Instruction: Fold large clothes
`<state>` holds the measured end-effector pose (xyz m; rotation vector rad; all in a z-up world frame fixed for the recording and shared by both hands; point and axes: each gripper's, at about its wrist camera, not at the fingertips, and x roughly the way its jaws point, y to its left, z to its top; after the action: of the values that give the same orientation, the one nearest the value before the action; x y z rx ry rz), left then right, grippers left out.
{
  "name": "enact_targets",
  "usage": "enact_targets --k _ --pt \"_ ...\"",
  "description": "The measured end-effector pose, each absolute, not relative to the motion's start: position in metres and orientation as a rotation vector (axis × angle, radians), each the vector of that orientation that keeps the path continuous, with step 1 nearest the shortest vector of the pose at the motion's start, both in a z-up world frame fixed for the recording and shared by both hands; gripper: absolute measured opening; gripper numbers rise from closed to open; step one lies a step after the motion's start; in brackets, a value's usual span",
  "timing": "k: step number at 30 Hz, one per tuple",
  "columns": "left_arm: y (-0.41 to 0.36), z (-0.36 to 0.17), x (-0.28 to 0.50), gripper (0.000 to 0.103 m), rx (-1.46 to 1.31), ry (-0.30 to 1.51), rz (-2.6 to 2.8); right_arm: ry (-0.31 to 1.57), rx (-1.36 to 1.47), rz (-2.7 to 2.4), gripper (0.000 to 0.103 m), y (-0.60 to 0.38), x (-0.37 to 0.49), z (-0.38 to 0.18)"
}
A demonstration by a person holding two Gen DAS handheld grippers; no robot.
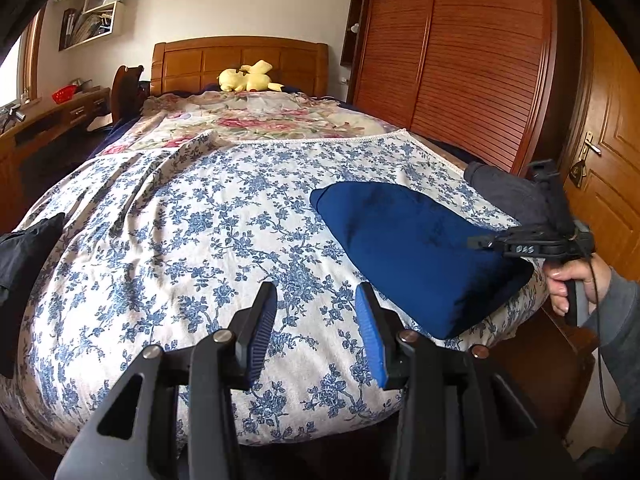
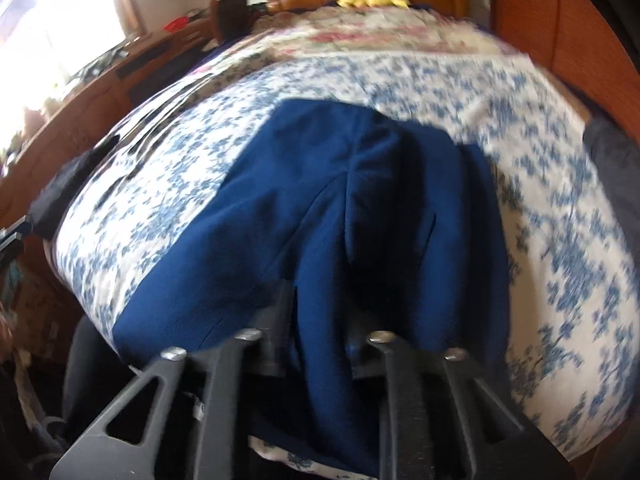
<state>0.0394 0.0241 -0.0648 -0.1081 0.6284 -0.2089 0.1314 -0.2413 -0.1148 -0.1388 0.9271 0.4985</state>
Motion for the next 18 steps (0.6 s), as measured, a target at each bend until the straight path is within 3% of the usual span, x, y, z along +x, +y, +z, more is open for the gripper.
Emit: enact_targets --k 12,18 --pt "0.014 -0.061 0.036 0.040 -0.101 0.620 -0.226 0.662 -0.208 0.466 0.007 -0.257 0.095 -0.026" --pt "0.007 -0.063 0.038 0.040 -0.099 0.626 -0.240 0.786 -0.196 0.343 0.013 -0.301 0.109 -0.062"
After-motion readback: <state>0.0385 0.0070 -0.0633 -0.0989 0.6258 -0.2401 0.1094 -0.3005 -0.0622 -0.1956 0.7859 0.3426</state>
